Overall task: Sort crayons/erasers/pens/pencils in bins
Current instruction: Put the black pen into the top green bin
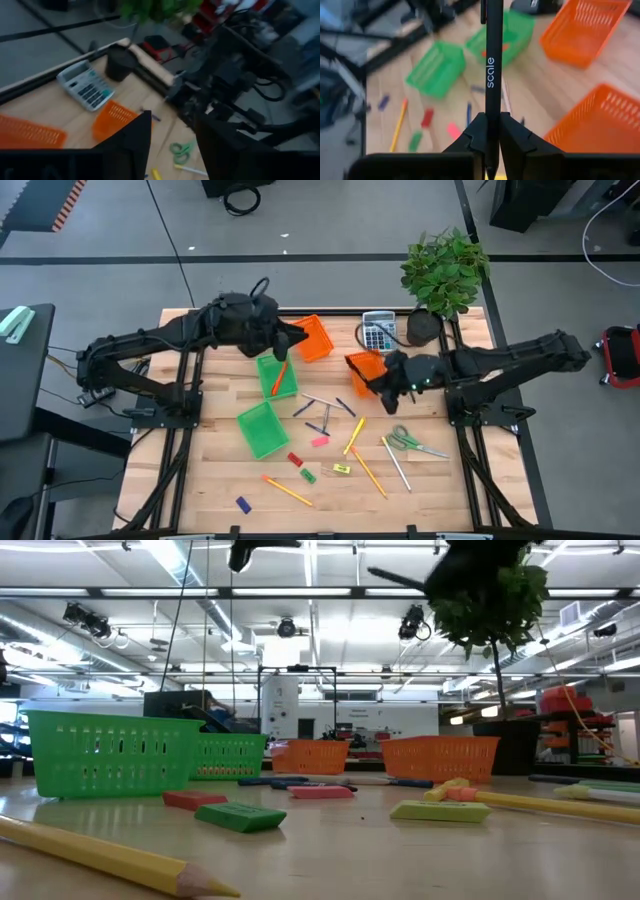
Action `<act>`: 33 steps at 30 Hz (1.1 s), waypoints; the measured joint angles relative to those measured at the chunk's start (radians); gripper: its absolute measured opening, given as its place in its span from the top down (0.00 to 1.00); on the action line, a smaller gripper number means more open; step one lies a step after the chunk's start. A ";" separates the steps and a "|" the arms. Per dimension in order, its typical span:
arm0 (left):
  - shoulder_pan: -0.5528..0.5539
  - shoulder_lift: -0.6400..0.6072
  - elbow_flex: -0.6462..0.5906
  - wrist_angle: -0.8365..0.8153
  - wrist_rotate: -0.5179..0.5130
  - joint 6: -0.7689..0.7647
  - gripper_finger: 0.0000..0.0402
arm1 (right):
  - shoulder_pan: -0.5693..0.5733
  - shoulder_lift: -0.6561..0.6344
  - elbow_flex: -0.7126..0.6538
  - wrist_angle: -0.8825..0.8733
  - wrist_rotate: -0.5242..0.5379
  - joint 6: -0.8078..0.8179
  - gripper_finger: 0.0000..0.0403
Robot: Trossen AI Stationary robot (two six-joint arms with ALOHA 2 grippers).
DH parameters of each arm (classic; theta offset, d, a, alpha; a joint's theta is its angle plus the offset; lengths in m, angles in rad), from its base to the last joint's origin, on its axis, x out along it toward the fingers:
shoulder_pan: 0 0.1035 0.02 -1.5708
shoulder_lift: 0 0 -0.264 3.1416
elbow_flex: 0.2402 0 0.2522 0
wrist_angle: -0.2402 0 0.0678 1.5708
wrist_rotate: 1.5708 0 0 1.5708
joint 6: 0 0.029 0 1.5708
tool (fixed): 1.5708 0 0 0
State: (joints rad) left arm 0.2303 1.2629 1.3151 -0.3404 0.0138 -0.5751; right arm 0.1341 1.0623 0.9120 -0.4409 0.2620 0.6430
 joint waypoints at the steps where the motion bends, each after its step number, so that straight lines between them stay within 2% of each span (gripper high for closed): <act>1: 0.013 0.000 0.000 0.021 0.038 0.004 0.59 | -0.010 0.010 0.020 0.022 0.003 0.000 0.90; 6: 0.061 0.040 -0.001 0.114 0.211 -0.012 0.54 | -0.062 0.047 0.129 0.107 0.022 -0.038 0.90; 10: 0.082 0.085 -0.001 0.189 0.250 -0.069 0.51 | -0.102 0.071 0.228 0.105 0.079 -0.093 0.90; 17: 0.082 0.160 0.000 0.452 0.199 -0.172 0.46 | -0.154 0.133 0.314 0.114 0.072 -0.131 0.90; 24: 0.059 0.196 0.000 0.462 0.178 -0.177 0.47 | -0.160 0.166 0.314 0.129 0.085 -0.119 0.90; 29: 0.026 0.196 0.000 0.471 0.035 -0.102 0.50 | -0.160 0.186 0.314 0.171 0.085 -0.118 0.90; 33: -0.006 0.196 0.000 0.486 -0.015 -0.041 0.52 | -0.166 0.201 0.314 0.202 0.085 -0.112 0.90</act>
State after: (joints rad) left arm 0.2246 1.4593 1.3151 0.1455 -0.0014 -0.6158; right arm -0.0324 1.2632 1.2259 -0.2391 0.3473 0.5312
